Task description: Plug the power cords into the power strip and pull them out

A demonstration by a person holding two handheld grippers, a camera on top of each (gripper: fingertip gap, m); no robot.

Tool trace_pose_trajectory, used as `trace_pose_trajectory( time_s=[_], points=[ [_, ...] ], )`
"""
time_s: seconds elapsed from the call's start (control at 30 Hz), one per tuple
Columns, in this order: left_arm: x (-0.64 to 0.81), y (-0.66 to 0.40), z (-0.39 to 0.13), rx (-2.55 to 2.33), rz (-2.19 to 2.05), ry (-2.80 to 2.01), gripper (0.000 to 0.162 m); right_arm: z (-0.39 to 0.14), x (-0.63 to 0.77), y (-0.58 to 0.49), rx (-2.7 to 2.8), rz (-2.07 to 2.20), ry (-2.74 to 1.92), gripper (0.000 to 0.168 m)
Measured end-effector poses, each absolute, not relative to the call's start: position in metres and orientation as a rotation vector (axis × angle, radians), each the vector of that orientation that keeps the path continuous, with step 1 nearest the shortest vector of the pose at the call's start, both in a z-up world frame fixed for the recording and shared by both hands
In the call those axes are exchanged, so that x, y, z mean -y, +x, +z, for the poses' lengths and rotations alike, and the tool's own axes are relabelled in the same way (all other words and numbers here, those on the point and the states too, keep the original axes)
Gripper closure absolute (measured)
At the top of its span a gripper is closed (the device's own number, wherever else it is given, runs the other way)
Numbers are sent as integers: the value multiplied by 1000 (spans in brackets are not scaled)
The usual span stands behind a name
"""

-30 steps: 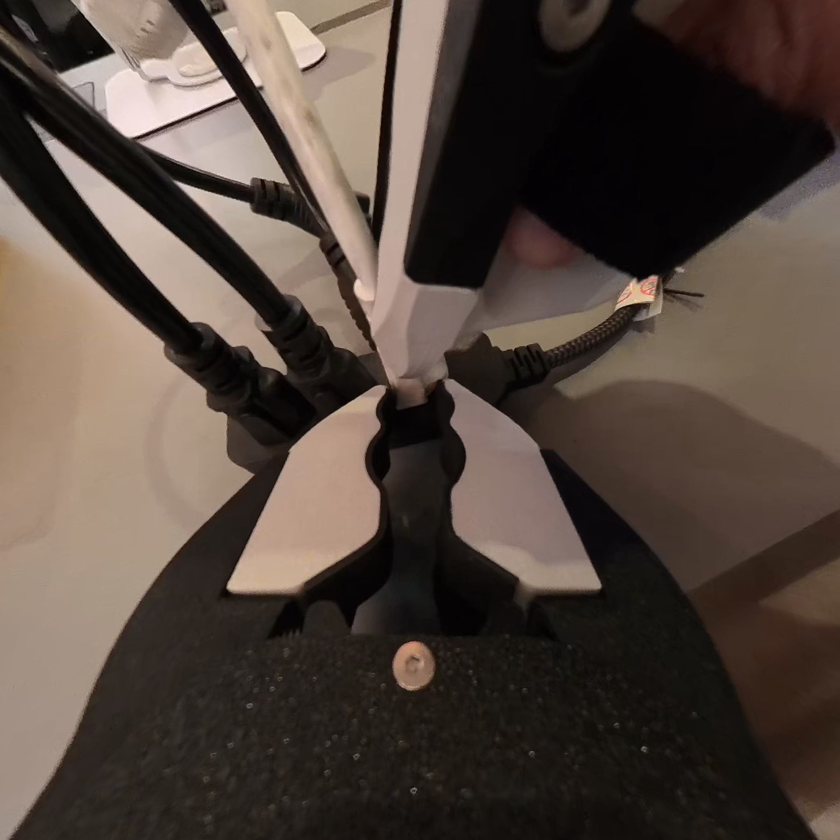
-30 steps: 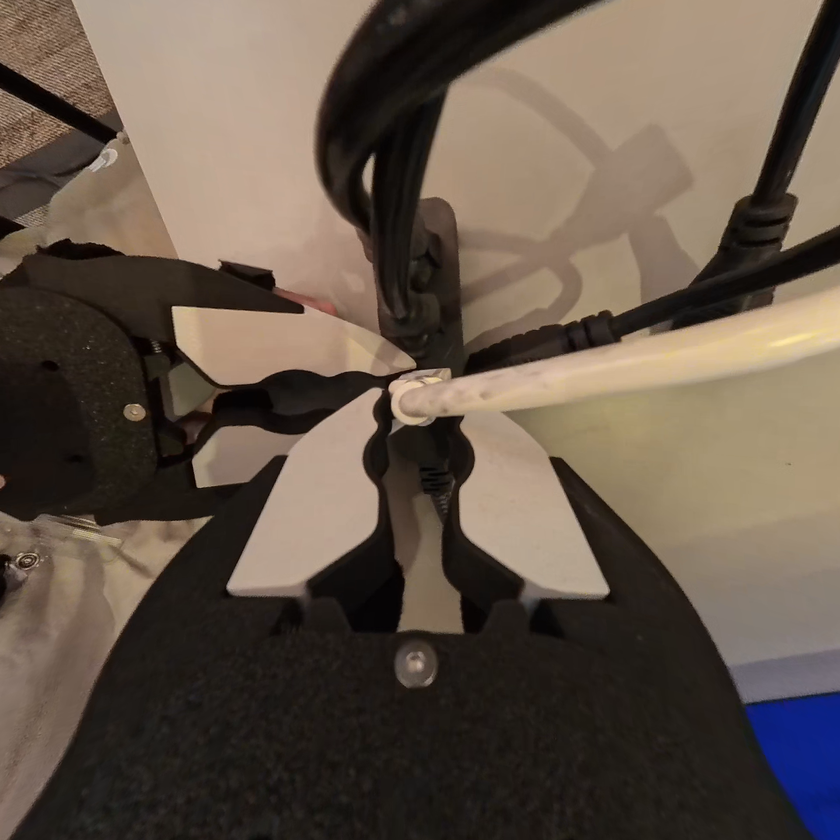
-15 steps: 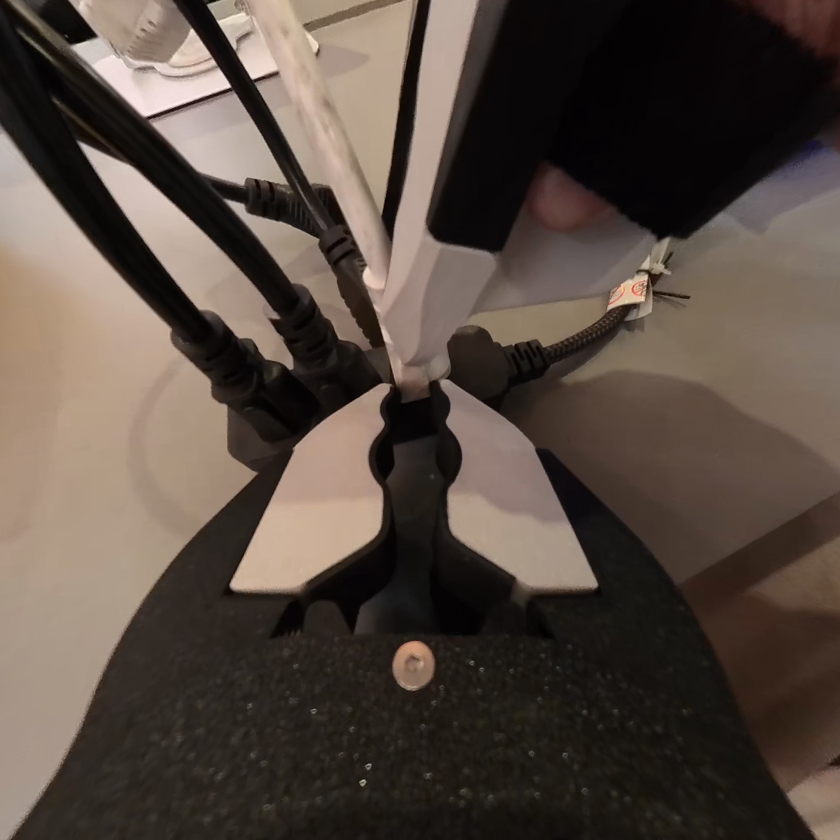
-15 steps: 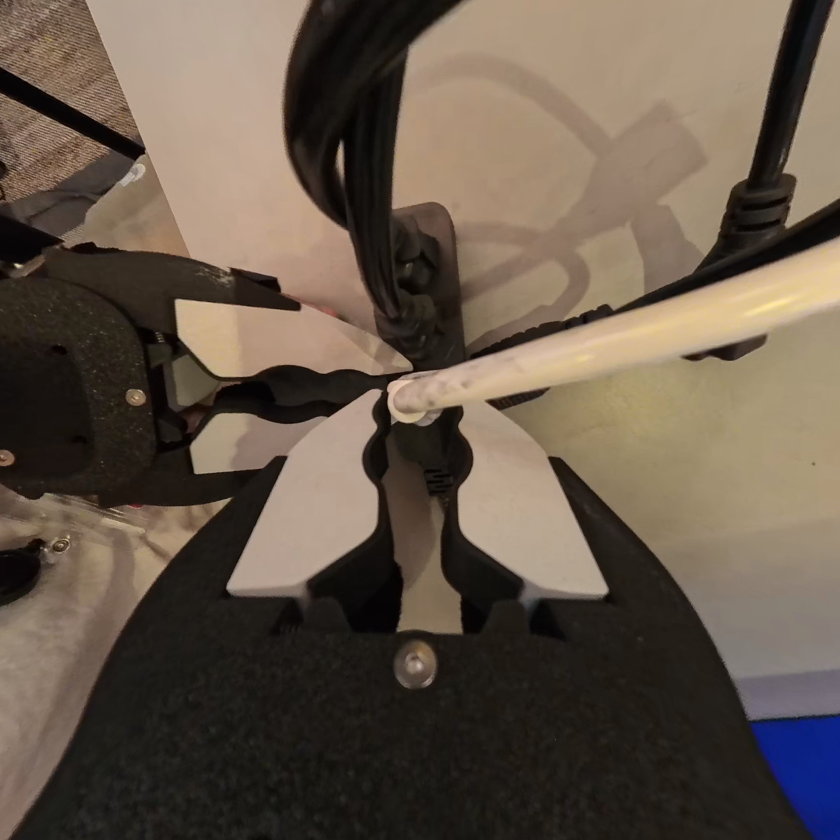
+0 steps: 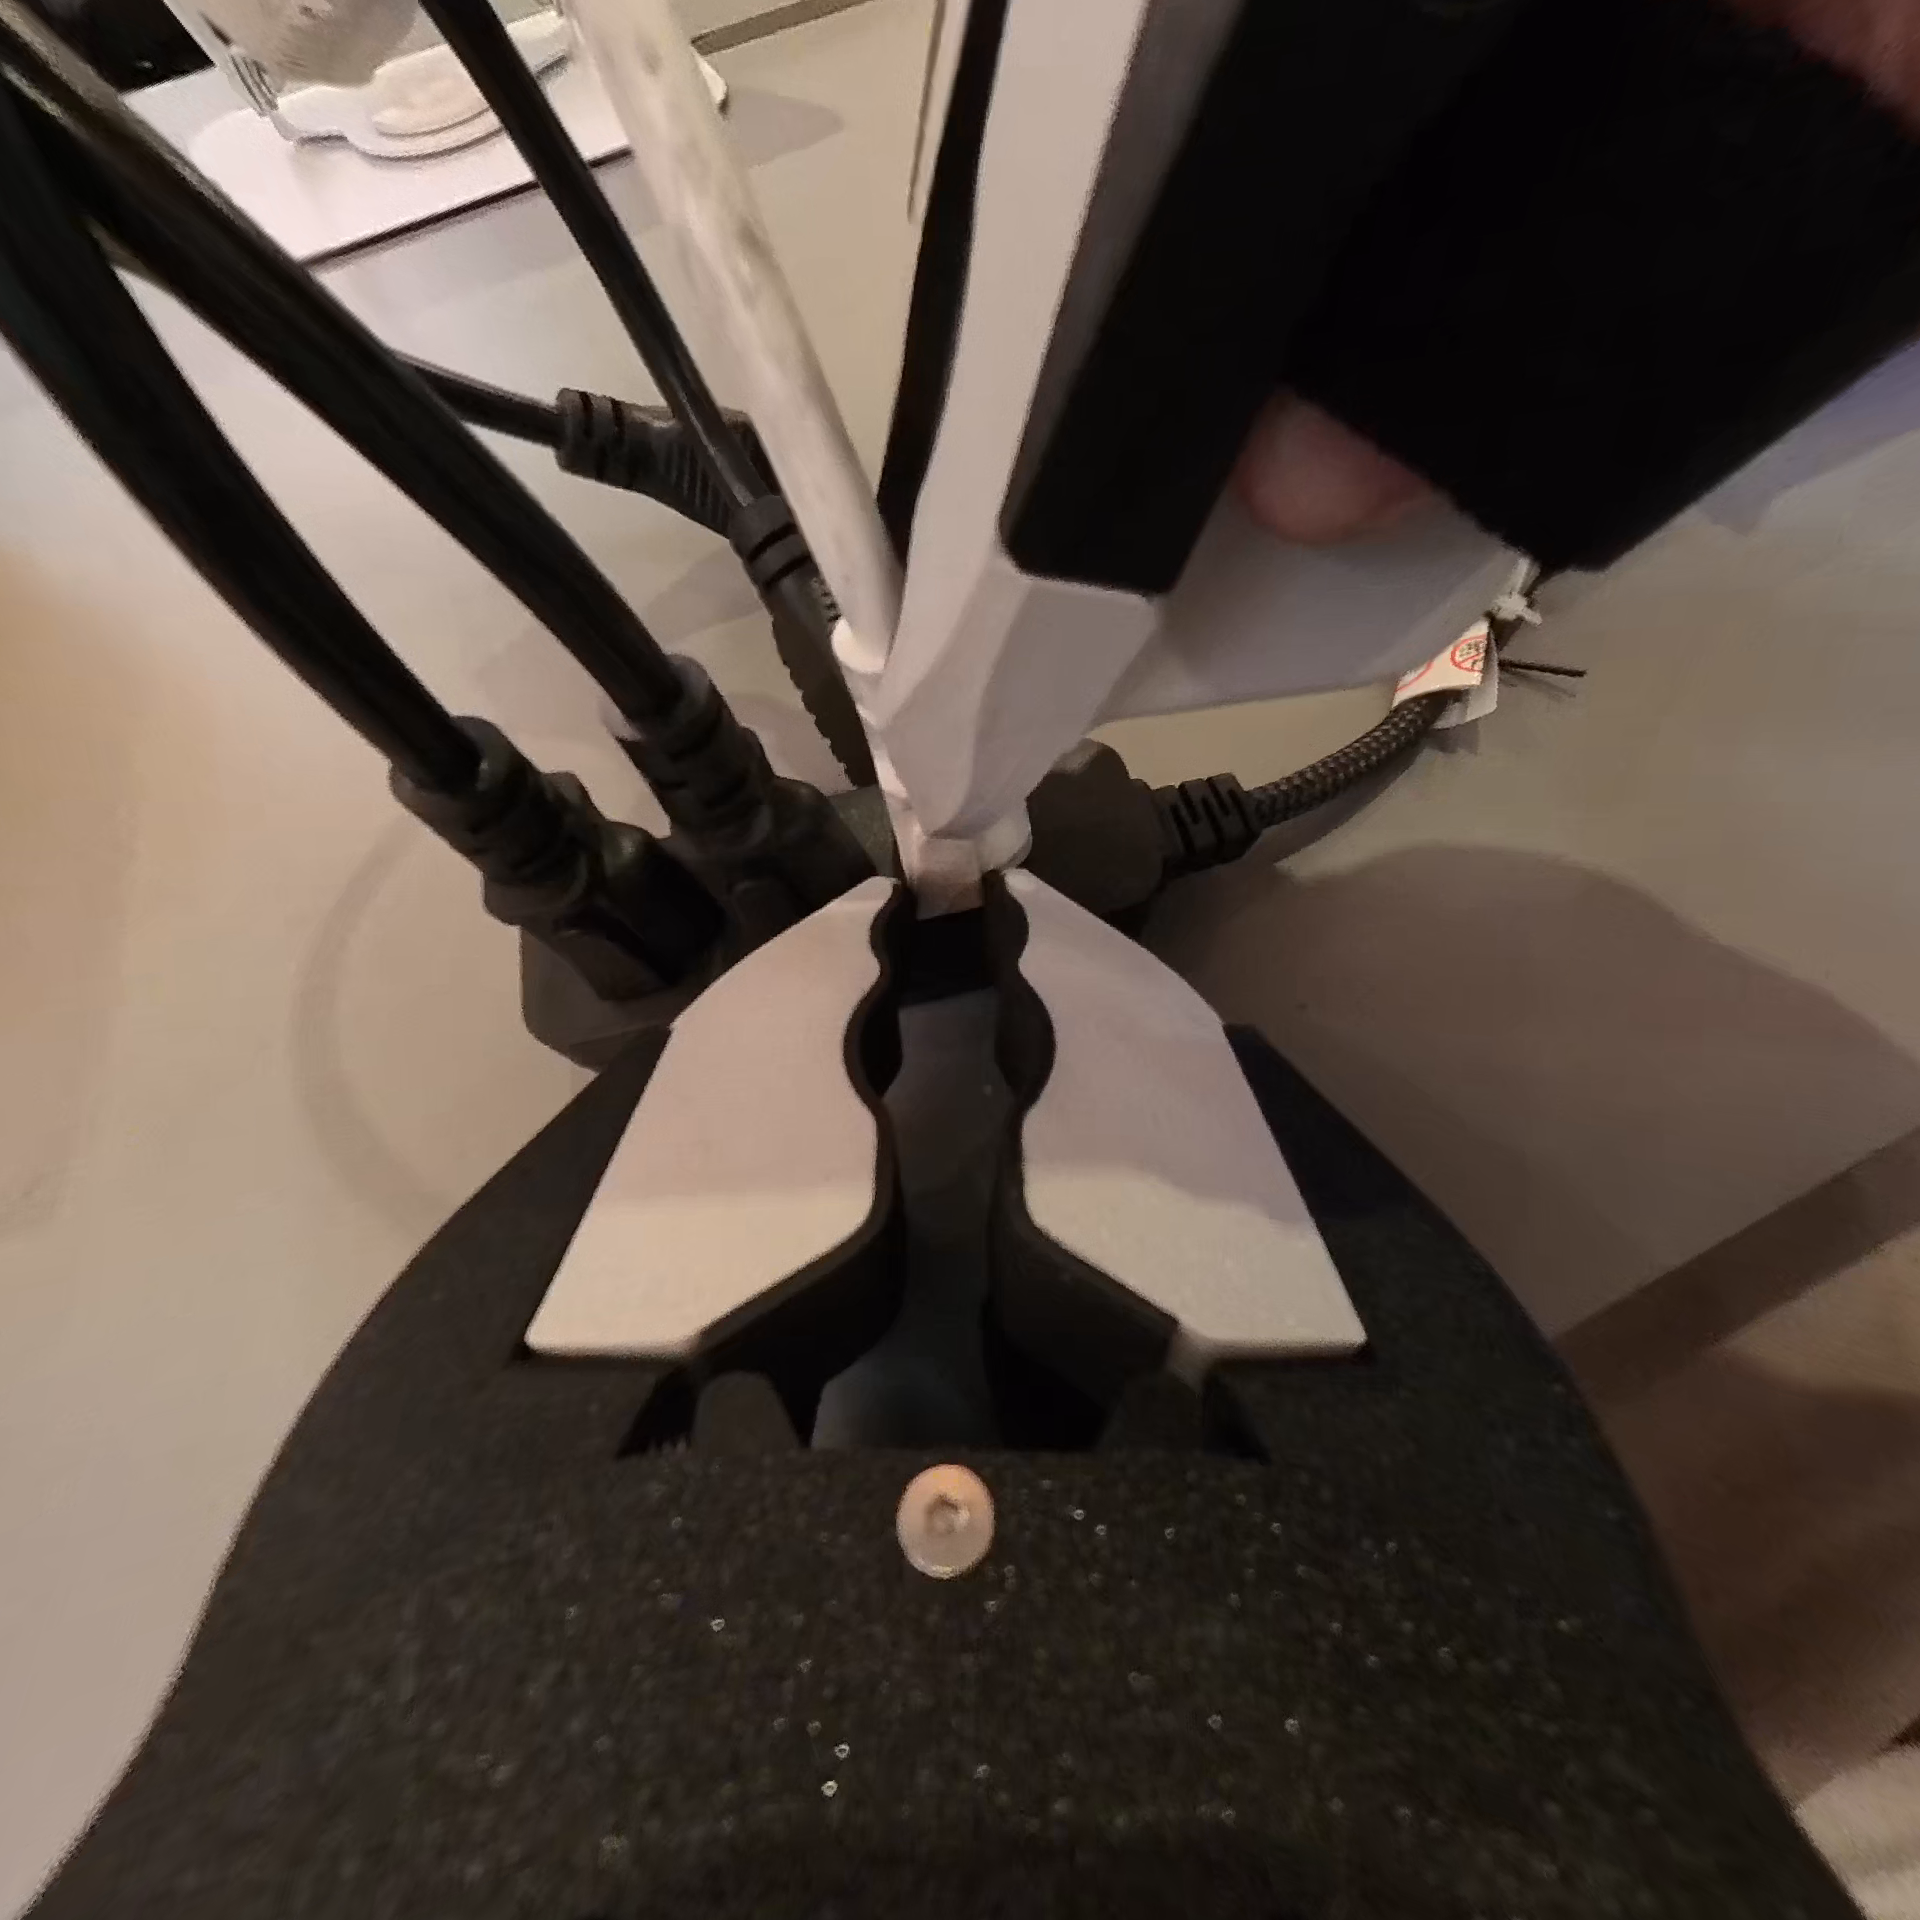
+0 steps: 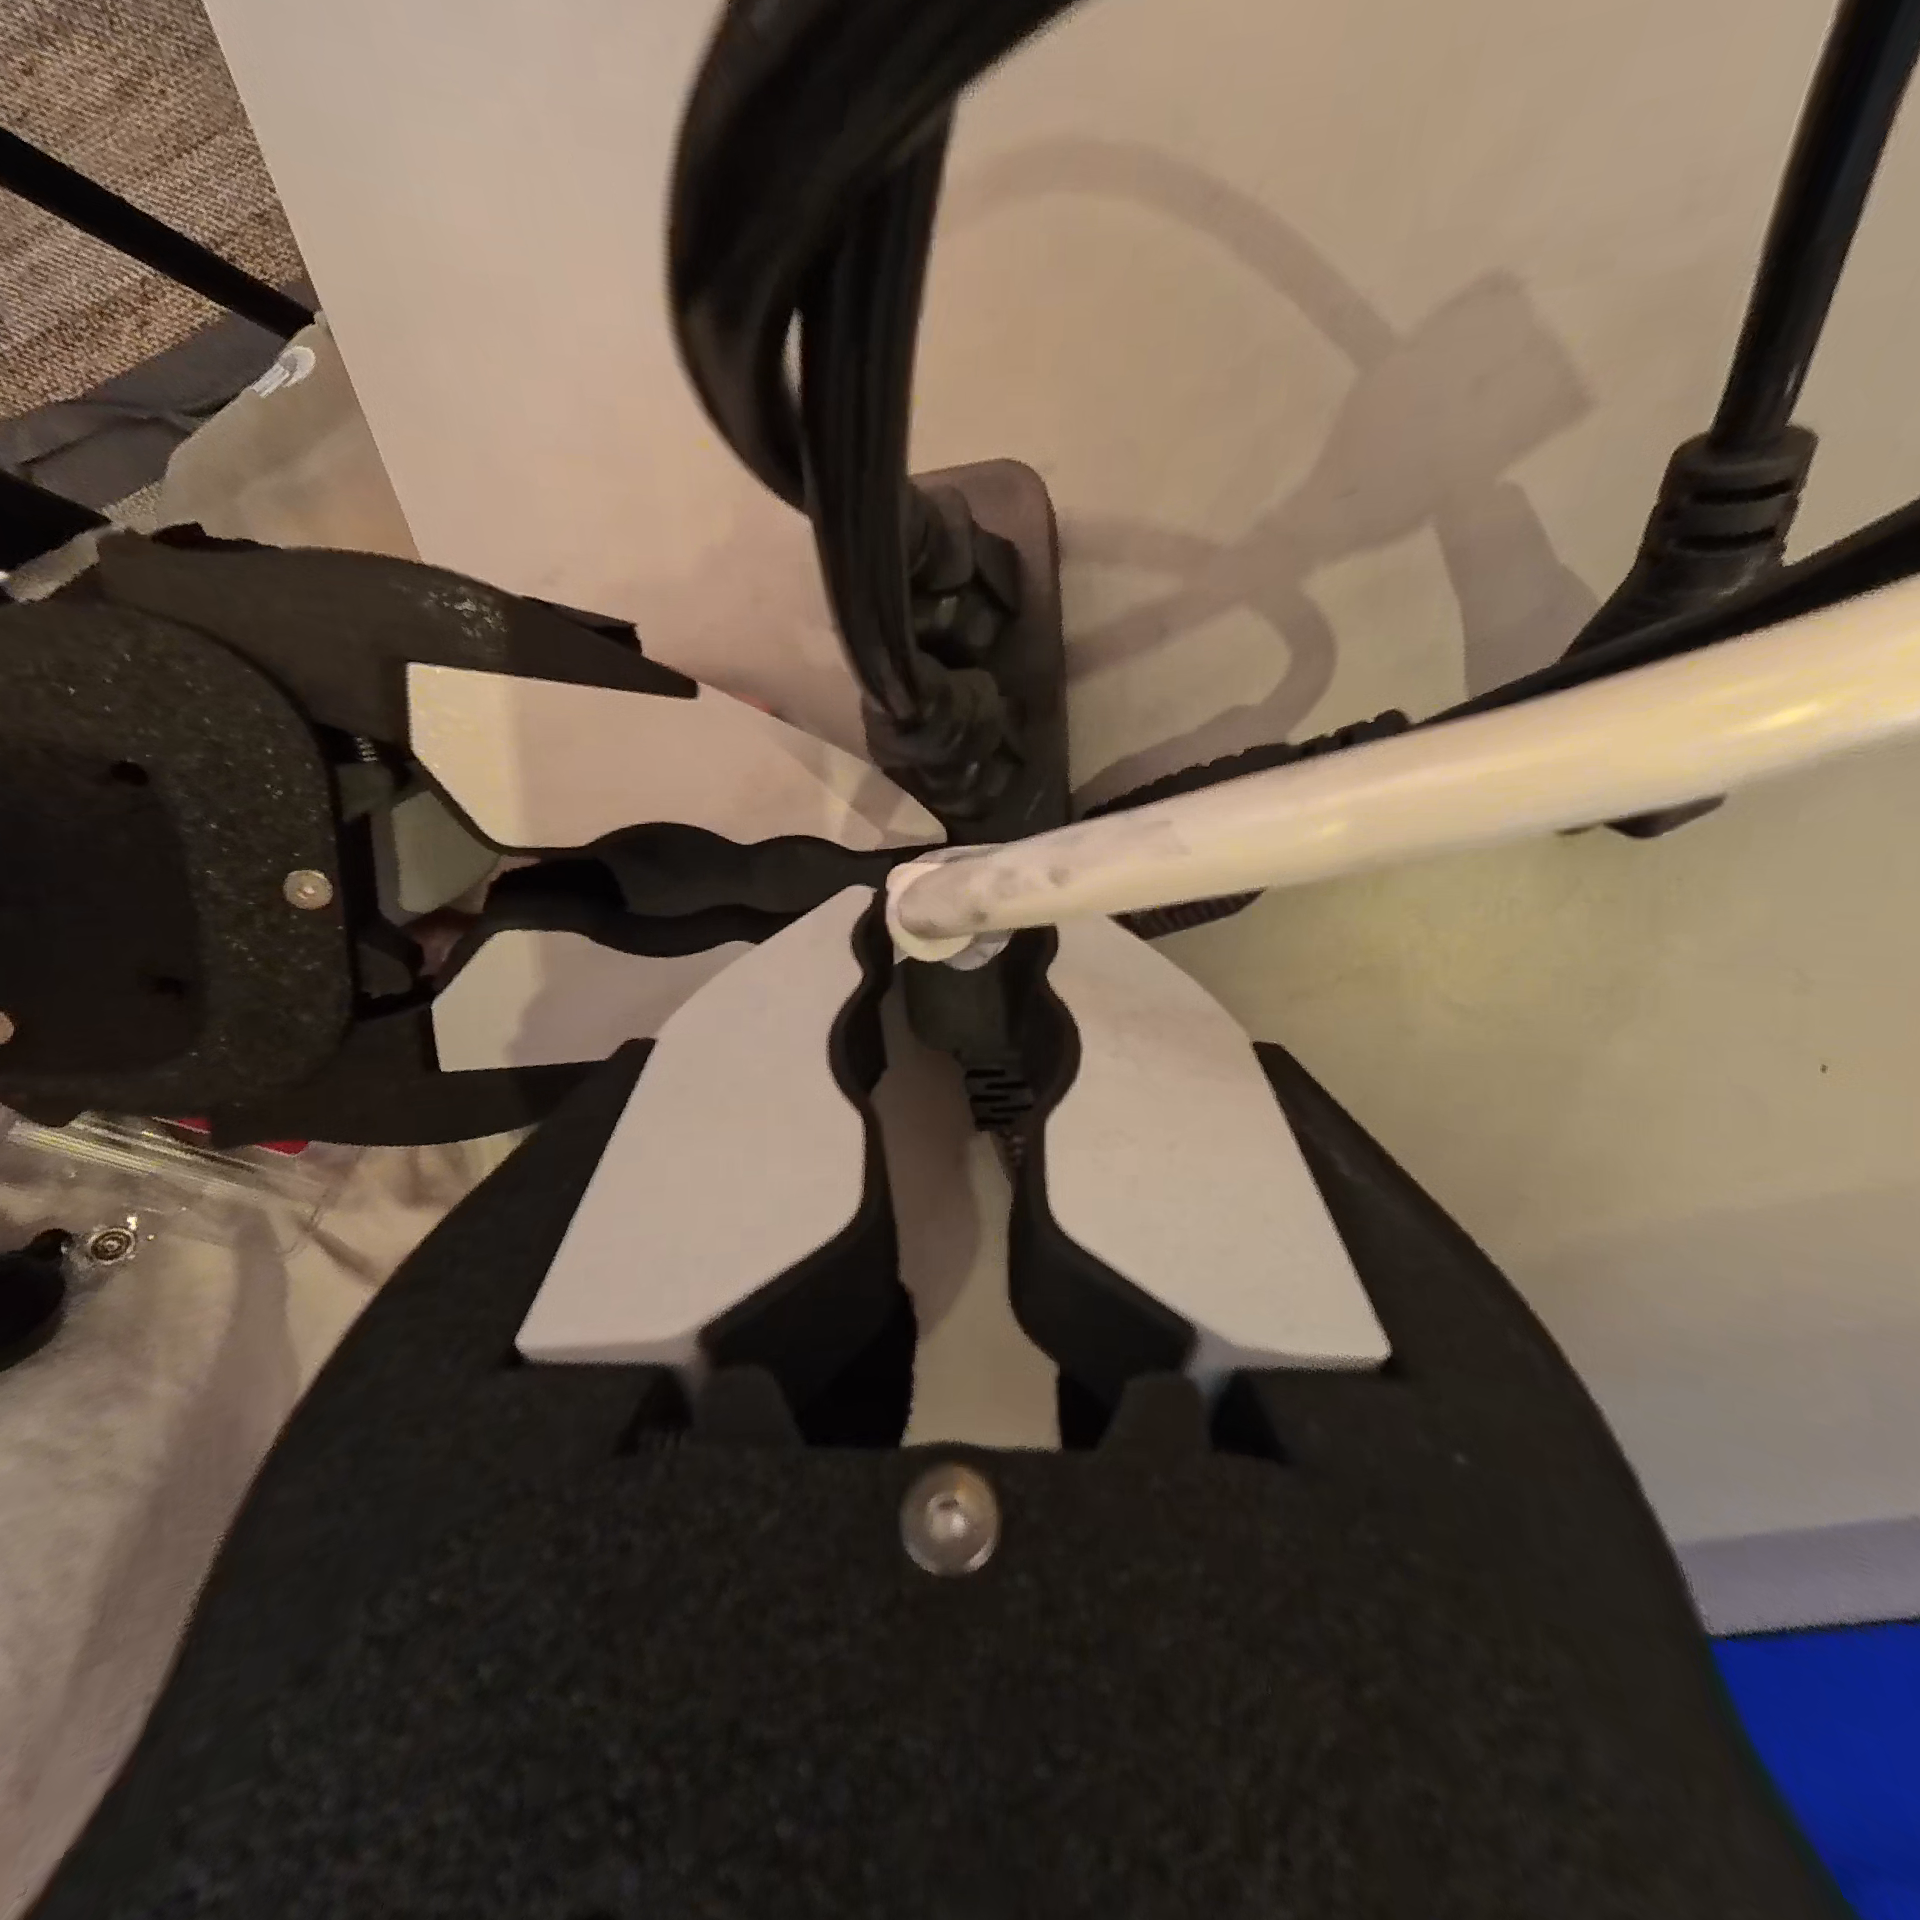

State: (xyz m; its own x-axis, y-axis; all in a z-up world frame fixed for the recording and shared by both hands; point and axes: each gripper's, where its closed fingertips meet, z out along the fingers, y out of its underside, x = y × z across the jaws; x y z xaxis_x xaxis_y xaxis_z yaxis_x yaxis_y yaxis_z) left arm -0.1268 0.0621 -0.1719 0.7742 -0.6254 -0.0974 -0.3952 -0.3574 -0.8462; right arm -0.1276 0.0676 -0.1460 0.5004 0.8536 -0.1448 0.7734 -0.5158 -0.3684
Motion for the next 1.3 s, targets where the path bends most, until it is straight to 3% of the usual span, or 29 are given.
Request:
trace_pose_trajectory(
  time_s=[0.27,0.47,0.53,0.8,1.1,1.2,1.3],
  points=[
    [-61,-125,-171,-760,-325,-2009,148,-155,-71,-128,1424,310,-2254,143],
    [-60,-126,-169,-764,-342,-2006,148,-156,-71,-130,1148,527,-2151,144],
    [-57,-129,-168,-782,-363,-2008,135,-157,-71,-131,1094,563,-2104,144],
    [-55,-173,-130,-994,-793,-1905,109,-164,-66,-125,991,779,-2017,146],
    [-84,-157,-148,-1493,-1042,-1701,112,-146,-70,-125,866,1043,-1967,139],
    [-81,-148,-167,-1593,-987,-1767,125,-145,-71,-130,892,1019,-1948,141],
    [-77,-147,-169,-1628,-957,-1769,127,-149,-69,-133,944,947,-1958,143]
  ],
)
